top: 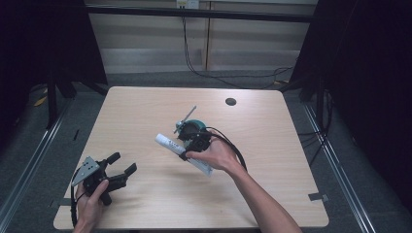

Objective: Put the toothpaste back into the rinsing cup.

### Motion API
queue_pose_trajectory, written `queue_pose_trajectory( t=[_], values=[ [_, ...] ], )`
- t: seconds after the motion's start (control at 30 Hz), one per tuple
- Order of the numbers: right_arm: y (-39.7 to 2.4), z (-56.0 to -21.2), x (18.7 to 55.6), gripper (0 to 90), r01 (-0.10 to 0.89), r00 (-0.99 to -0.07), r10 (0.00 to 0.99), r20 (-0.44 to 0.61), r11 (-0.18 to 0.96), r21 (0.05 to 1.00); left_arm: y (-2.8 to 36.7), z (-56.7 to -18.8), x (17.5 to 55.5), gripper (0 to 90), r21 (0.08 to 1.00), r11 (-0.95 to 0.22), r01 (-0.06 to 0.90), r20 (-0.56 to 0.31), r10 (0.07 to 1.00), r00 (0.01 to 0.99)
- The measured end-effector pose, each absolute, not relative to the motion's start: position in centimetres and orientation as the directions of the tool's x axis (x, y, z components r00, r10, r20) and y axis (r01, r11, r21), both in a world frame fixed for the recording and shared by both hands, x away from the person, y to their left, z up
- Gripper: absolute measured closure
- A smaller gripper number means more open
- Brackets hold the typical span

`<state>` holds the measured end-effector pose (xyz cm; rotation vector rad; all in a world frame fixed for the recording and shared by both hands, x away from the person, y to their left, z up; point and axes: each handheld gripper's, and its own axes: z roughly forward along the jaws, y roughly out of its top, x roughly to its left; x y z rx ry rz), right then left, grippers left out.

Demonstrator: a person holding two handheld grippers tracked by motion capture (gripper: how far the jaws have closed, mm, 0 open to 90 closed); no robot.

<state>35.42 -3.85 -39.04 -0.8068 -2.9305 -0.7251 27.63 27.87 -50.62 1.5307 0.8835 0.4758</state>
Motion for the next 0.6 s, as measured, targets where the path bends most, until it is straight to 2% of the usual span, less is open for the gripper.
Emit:
queue_pose_trajectory(
  t=[0.17,0.6],
  values=[
    [-4.5,-38.7,35.4,77.3,0.487,-0.858,0.498,0.126,0.711,0.508,28.0,-50.6,27.6,15.7,0.967,0.039,0.251,-0.192,0.757,0.624],
    [-5.6,-37.5,35.5,77.4,0.473,-0.851,0.503,0.149,0.611,0.635,27.8,-50.7,27.7,15.7,0.966,0.051,0.252,-0.201,0.759,0.62]
  ],
)
